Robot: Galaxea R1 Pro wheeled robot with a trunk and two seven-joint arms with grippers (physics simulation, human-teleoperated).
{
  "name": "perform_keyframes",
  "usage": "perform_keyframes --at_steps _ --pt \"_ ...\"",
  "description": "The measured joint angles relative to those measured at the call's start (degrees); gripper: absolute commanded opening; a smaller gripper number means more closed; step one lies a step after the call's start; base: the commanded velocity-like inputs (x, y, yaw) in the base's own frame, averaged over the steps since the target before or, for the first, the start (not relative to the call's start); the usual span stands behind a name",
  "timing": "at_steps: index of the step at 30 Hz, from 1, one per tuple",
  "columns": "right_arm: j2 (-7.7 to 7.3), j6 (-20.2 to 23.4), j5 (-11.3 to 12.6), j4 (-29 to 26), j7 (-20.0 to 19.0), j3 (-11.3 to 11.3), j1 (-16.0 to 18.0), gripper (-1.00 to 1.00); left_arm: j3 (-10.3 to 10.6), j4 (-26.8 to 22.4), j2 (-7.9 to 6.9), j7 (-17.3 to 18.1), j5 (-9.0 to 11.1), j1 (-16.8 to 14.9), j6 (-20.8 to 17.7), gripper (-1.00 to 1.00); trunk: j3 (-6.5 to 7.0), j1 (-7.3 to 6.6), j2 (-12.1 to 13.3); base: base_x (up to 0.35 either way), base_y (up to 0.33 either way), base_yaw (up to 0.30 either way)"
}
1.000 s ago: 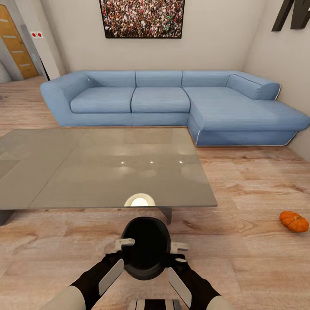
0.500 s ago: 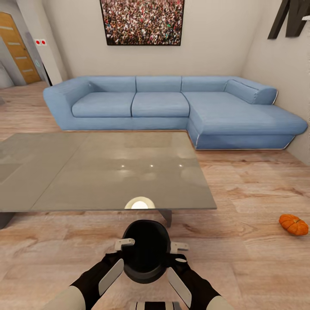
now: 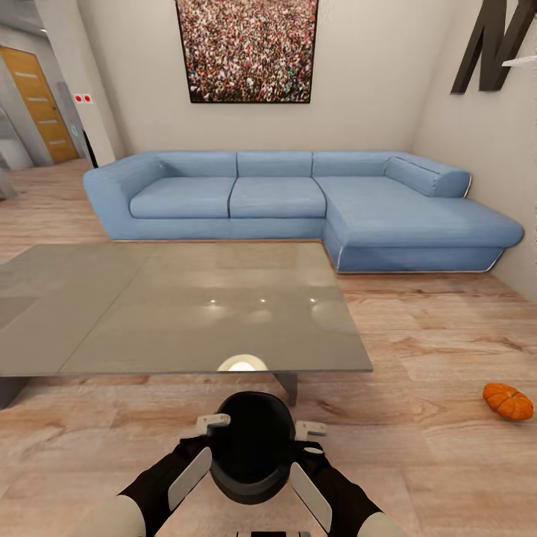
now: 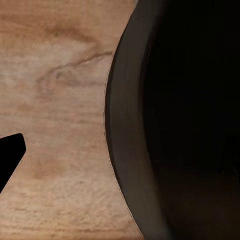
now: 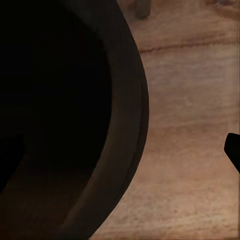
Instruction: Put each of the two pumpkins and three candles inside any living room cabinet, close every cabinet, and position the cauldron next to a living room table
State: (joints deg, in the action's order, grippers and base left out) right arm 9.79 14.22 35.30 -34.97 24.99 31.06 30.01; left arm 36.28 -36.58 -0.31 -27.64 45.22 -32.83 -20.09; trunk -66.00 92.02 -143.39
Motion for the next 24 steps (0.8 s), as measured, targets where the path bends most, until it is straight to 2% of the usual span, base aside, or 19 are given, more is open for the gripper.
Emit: perform_keyframes --at_steps 4,8,13,24 --pt "0.01 3.55 0.12 -0.03 0.11 -0.31 0.02 1.00 -3.09 -0.04 -0.15 -0.01 -0.10 0.00 -2.89 1.00 0.89 -0.10 0.05 0.000 0.000 0.000" --pt "0.01 4.45 0.19 -0.01 0.21 -0.39 0.06 1.00 -4.90 -0.05 -0.22 -0.05 -0.26 0.00 -5.02 1.00 1.77 -0.21 0.11 0.000 0.000 0.000" --pt "0.01 4.73 0.22 -0.01 0.28 -0.41 0.07 1.00 -5.50 -0.05 -0.24 -0.14 -0.33 0.00 -5.61 1.00 2.88 -0.34 0.17 0.000 0.000 0.000" --pt "-0.03 4.77 0.28 0.00 0.29 -0.41 0.08 1.00 -5.59 -0.05 -0.28 -0.32 -0.27 0.00 -5.74 1.00 4.86 -2.74 4.58 0.000 0.000 0.000"
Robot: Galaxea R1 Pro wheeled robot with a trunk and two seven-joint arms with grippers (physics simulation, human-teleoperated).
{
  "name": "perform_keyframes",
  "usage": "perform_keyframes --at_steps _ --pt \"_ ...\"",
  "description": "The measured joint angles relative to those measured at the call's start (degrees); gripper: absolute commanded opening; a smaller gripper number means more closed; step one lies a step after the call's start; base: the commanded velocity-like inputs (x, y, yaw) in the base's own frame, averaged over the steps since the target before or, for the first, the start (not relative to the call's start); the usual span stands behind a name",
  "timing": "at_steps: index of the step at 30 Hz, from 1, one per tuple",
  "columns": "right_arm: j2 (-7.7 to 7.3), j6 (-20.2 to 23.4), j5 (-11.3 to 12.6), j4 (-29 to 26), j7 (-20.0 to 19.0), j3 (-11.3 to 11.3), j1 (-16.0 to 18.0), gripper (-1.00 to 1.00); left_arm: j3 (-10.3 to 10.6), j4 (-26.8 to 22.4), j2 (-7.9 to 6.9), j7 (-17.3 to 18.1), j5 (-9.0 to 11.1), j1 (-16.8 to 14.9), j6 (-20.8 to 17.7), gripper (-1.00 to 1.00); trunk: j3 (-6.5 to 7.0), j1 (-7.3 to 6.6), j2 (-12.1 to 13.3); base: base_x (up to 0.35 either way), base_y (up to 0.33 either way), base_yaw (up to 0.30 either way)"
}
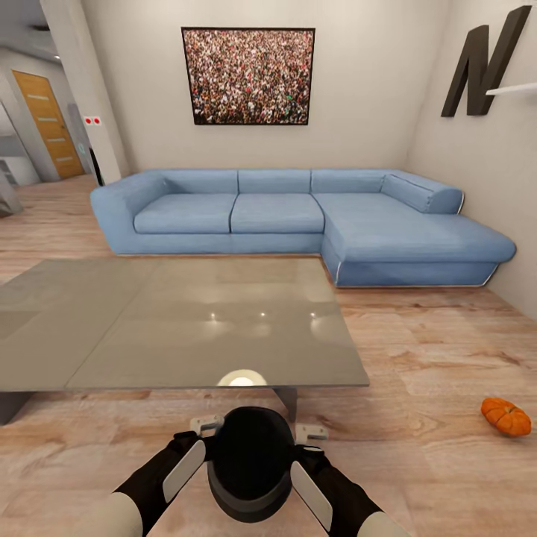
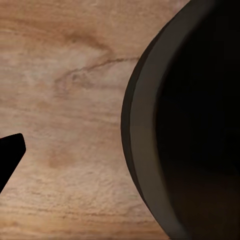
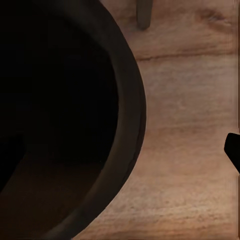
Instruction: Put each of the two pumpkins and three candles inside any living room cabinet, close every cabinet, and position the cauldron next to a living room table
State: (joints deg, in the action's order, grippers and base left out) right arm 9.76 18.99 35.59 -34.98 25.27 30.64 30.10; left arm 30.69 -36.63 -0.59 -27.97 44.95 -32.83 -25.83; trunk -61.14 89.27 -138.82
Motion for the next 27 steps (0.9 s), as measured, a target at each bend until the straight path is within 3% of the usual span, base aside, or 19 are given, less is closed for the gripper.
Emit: perform_keyframes --at_steps 9,16,27 --pt "0.03 3.10 -0.02 0.00 -0.18 -0.07 0.00 1.00 -0.13 -0.05 -0.08 -0.08 -0.08 -0.07 -3.07 1.00 1.62 -1.98 3.61 0.000 0.000 0.000" --pt "0.04 3.35 0.00 0.00 -0.19 -0.09 -0.01 1.00 -1.86 -0.05 -0.12 -0.12 -0.19 -0.09 -4.87 1.00 2.87 -3.52 6.42 0.000 0.000 0.000" --pt "0.04 4.15 0.15 0.00 -0.20 -0.09 0.00 1.00 -2.18 -0.12 -0.23 -0.12 -0.20 -0.10 -5.31 1.00 4.85 -5.93 10.83 0.000 0.000 0.000"
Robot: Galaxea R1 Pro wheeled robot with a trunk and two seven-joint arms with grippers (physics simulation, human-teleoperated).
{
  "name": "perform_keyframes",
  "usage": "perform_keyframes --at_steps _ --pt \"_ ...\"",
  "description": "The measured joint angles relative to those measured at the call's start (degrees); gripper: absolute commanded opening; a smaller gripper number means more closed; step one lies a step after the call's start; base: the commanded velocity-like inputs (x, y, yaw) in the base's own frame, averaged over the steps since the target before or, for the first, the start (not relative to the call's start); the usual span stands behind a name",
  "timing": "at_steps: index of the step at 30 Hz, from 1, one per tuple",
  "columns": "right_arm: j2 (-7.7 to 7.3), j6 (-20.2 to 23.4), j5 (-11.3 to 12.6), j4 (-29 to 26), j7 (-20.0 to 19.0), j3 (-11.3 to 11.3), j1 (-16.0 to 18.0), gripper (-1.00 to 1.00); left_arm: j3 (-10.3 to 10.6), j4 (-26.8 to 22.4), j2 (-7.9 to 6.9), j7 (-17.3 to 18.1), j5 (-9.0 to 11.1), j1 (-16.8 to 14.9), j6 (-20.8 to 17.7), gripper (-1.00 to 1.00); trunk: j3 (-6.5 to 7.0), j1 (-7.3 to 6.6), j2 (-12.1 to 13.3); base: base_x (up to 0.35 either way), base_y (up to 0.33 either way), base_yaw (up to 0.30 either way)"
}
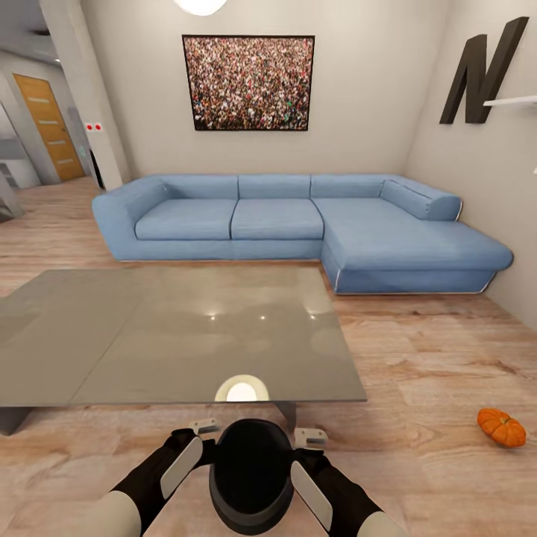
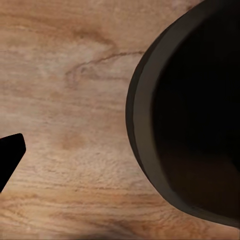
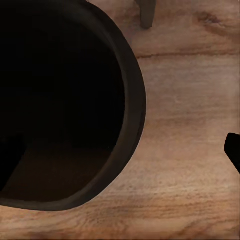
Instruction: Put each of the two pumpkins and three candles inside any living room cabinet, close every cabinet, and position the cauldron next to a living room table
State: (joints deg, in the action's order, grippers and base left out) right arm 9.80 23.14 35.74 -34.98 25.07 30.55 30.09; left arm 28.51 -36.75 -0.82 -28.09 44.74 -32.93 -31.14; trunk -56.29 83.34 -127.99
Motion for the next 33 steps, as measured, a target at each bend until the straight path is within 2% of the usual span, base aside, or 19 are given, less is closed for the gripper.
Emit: perform_keyframes --at_steps 11,24,33 --pt "0.00 0.03 0.46 0.00 0.00 0.00 0.00 1.00 0.00 -0.39 -0.65 0.03 0.04 0.02 0.00 1.00 0.18 -0.22 0.42 -0.012 0.000 0.000" --pt "-0.43 0.10 0.45 -2.64 -0.01 0.03 -0.05 1.00 0.03 -0.40 -0.63 0.07 0.02 0.02 -0.01 1.00 0.18 -0.19 0.42 -0.289 0.000 0.000" --pt "-0.53 0.11 0.52 -2.72 -0.09 -0.05 -0.08 1.00 0.02 -1.83 -0.68 0.02 0.05 0.00 -0.47 1.00 0.18 -0.22 0.42 -0.063 0.000 0.000"
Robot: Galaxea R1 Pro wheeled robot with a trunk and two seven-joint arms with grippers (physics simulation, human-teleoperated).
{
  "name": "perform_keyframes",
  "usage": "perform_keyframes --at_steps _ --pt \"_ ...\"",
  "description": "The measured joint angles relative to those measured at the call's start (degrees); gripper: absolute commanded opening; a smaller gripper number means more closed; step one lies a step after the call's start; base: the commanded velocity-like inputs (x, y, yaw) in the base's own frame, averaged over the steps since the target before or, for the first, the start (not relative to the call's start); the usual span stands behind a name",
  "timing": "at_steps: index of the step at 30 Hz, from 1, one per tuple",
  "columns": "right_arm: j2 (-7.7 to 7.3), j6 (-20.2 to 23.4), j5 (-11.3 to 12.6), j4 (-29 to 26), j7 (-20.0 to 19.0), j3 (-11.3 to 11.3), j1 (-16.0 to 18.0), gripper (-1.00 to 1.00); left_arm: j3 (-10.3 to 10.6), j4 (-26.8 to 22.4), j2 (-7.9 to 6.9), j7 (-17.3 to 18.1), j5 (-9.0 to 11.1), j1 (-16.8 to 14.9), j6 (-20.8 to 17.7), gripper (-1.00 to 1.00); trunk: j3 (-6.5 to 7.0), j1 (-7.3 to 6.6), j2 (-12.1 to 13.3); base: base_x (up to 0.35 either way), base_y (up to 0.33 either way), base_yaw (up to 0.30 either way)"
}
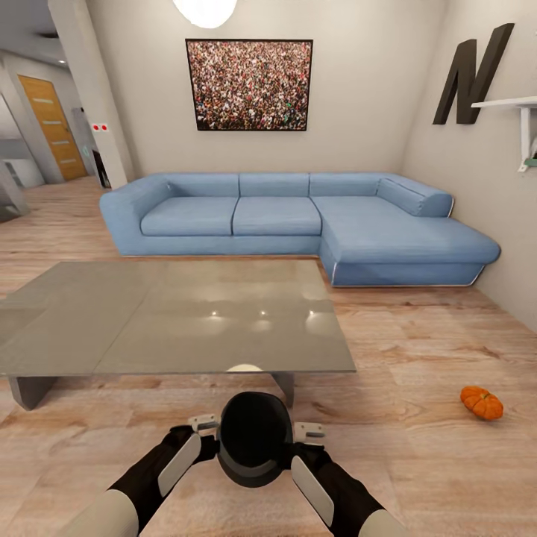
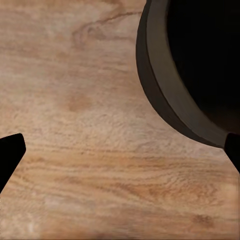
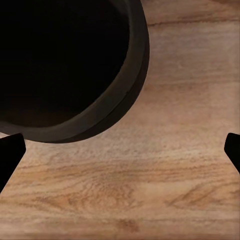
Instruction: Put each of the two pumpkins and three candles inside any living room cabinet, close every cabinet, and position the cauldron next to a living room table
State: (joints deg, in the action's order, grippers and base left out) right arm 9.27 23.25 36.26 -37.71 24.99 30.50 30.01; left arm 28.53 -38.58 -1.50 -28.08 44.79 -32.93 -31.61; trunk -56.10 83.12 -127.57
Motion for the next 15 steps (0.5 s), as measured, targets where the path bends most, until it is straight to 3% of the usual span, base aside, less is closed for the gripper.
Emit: perform_keyframes --at_steps 4,8,12,13,15 --pt "0.00 0.00 0.00 0.00 0.00 0.00 0.01 1.00 -0.49 -0.18 -0.06 -0.02 0.03 -0.06 -2.30 1.00 0.17 -0.21 0.39 -0.003 0.000 0.000" --pt "0.11 0.49 -0.01 -0.27 0.04 0.00 0.03 1.00 -5.16 -0.25 -0.22 -0.02 -0.11 -0.08 -4.58 1.00 0.89 -1.09 1.99 0.000 0.000 0.000" --pt "0.04 7.22 1.68 -4.88 0.33 0.00 0.01 1.00 -7.59 -0.26 -1.43 0.00 -0.04 -0.08 -7.67 1.00 1.61 -1.97 3.59 0.000 0.000 0.000" --pt "0.01 11.91 3.86 -8.60 0.49 0.03 0.01 1.00 -7.97 -0.66 -2.18 -0.01 -0.13 -0.13 -9.04 1.00 1.80 -2.20 3.99 0.000 0.000 0.000" --pt "-0.01 13.29 4.57 -9.54 0.52 0.02 0.00 1.00 -8.06 -1.54 -2.41 -0.05 -0.19 -0.15 -11.20 1.00 2.15 -2.63 4.80 0.000 0.000 0.000"
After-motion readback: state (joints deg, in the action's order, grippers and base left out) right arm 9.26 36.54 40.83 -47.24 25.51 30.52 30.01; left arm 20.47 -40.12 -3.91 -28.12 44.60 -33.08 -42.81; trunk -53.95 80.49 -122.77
